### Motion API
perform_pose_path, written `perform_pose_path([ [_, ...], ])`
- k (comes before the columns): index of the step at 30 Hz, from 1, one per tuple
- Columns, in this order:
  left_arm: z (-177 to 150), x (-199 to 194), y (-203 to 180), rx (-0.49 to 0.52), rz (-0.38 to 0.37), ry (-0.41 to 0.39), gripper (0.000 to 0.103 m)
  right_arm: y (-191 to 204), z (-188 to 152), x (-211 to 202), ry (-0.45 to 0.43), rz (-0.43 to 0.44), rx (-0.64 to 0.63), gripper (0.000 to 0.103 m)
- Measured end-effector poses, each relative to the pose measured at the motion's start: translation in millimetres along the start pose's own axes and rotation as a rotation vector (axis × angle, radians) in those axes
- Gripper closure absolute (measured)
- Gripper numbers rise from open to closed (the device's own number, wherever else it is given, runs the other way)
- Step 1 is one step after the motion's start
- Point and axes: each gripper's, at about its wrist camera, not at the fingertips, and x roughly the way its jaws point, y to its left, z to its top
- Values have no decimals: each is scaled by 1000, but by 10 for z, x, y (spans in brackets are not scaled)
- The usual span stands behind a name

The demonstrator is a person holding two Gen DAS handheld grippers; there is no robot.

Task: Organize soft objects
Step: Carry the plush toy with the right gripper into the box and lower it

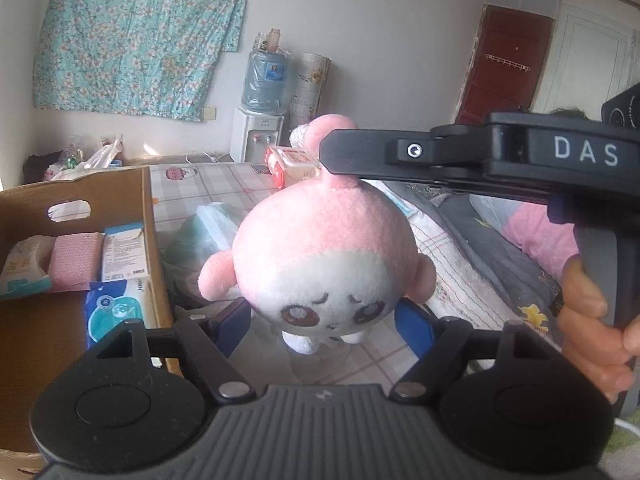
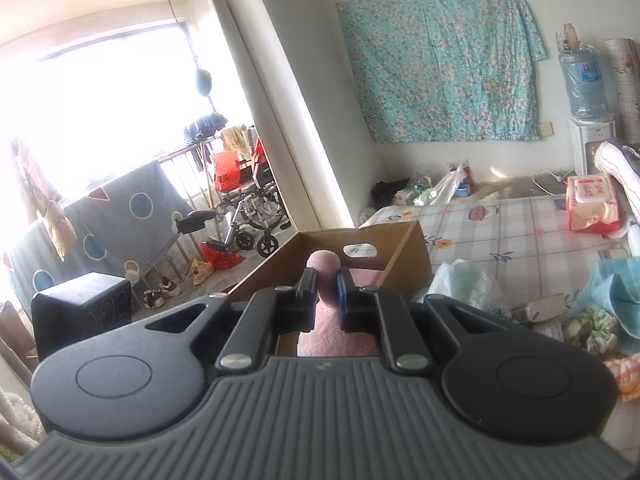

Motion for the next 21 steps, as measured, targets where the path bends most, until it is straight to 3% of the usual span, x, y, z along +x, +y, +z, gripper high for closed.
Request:
perform_pose_path([
  [6,138,-441,435,-83,144,-121,23,435,361,560,10,151,-50,94],
  [11,148,-677,847,-178,283,-159,23,713,544,1350,100,282,3,94],
  [17,67,-920,1289,-273,392,-150,22,846,399,2189,252,341,120,94],
  [21,-22,-1059,1501,-304,437,-137,22,770,124,2656,389,313,220,94],
])
